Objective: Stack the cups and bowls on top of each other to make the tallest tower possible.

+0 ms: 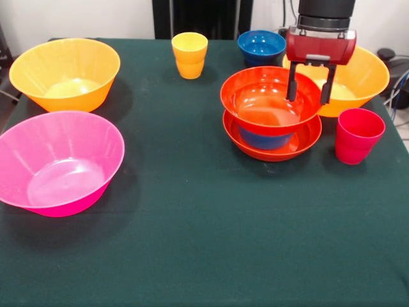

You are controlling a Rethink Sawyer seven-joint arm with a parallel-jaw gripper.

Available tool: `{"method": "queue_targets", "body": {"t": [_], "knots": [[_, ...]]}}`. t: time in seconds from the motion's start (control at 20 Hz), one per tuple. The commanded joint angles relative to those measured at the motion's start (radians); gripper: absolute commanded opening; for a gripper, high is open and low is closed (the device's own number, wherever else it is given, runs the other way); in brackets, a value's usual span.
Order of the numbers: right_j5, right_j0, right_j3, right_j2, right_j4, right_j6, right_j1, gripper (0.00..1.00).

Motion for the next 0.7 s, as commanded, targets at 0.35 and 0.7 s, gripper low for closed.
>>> {"method": "queue_targets", "body": {"t": [0.35,0.7], "knots": [[0.282,-0.056,0.212,0.094,0.047,0.123,-0.299,1.0],[0.288,-0.081,0.257,0.108,0.034,0.102,-0.343,1.0]]}}
